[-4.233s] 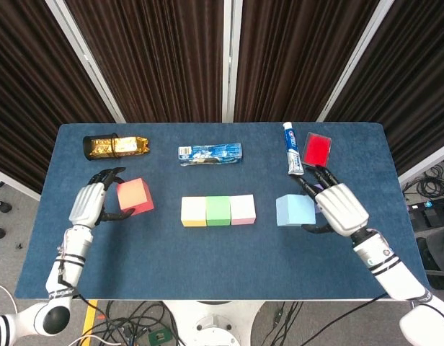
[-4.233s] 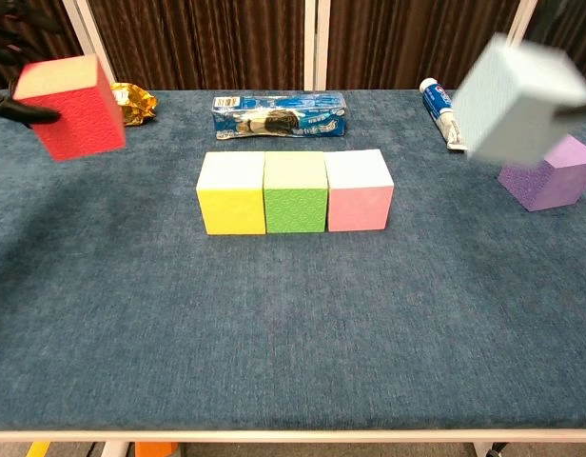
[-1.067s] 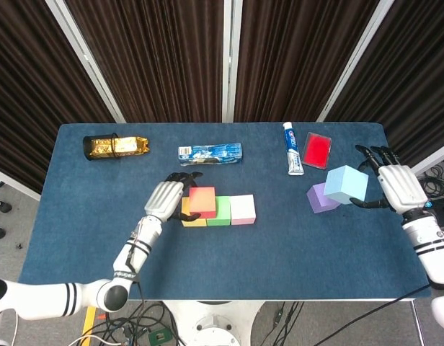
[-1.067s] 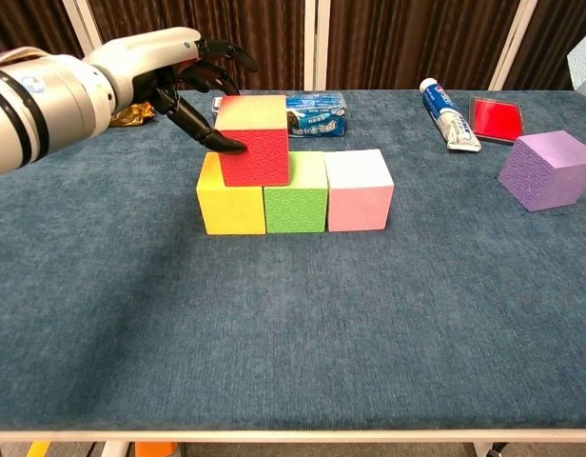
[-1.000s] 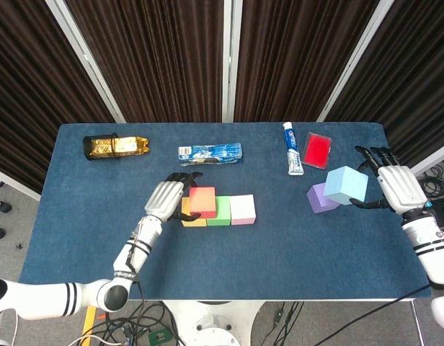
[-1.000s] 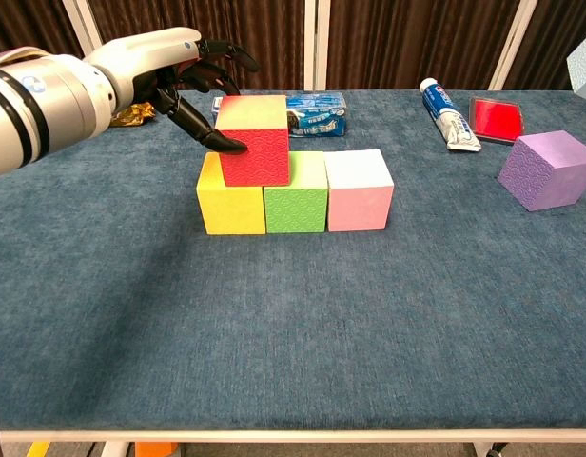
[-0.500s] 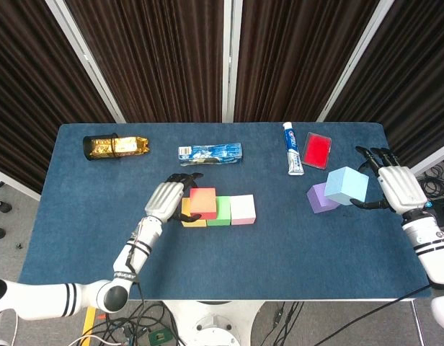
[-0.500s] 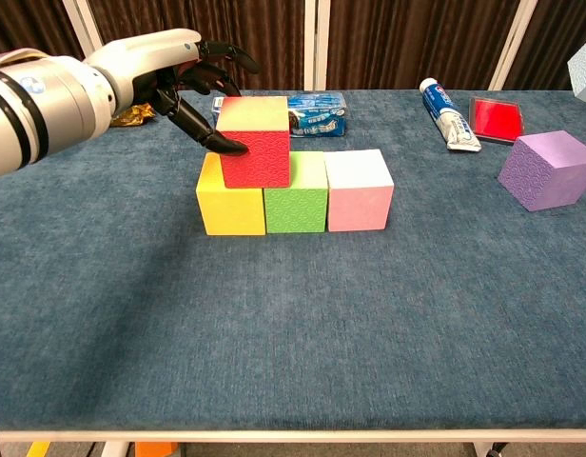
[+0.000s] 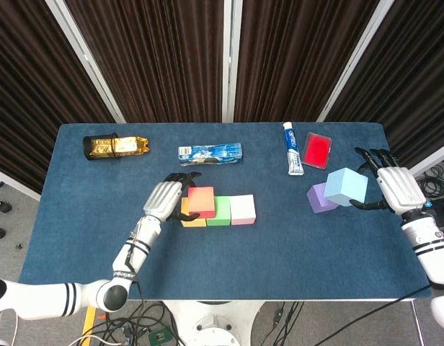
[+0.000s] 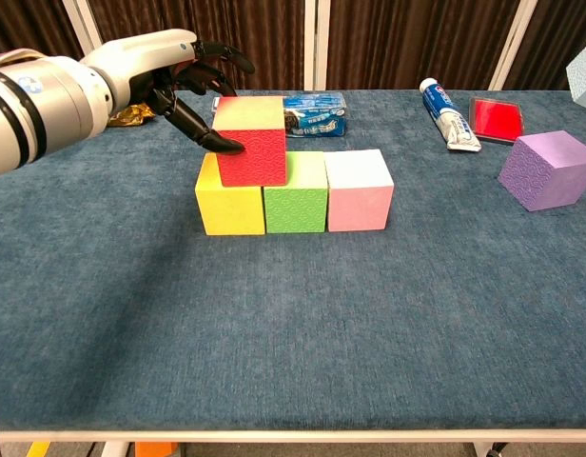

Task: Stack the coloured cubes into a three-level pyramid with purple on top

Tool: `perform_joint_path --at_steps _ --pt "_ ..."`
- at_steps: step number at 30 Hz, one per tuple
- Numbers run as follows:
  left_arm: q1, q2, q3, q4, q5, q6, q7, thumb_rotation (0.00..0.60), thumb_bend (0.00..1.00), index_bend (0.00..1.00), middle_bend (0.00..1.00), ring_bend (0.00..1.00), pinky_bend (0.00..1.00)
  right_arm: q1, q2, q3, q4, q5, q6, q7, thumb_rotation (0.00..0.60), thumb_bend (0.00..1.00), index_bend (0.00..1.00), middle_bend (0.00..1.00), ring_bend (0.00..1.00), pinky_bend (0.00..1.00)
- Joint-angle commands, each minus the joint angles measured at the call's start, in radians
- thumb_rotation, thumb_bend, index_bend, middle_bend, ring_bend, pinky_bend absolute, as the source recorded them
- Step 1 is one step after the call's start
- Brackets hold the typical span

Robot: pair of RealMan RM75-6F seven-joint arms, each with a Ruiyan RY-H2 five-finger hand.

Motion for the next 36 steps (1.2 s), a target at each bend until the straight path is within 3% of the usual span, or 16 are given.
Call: perform_joint_path --at_steps 1,36 --pt "0.000 0.001 0.001 0.000 0.000 -0.001 -0.001 0.600 0.28 0.15 0.53 0.13 0.13 0.000 0.000 0.000 0.000 0.001 -0.001 -0.001 0.600 0.12 0.00 0.56 0.07 0.00" --pt "0.003 -0.001 0.014 0.015 0.025 -0.004 -0.009 0.600 0.27 0.15 0.51 0.14 0.12 0.012 -0.012 -0.002 0.012 0.008 -0.026 -0.003 0.600 0.12 0.00 0.55 0.07 0.00"
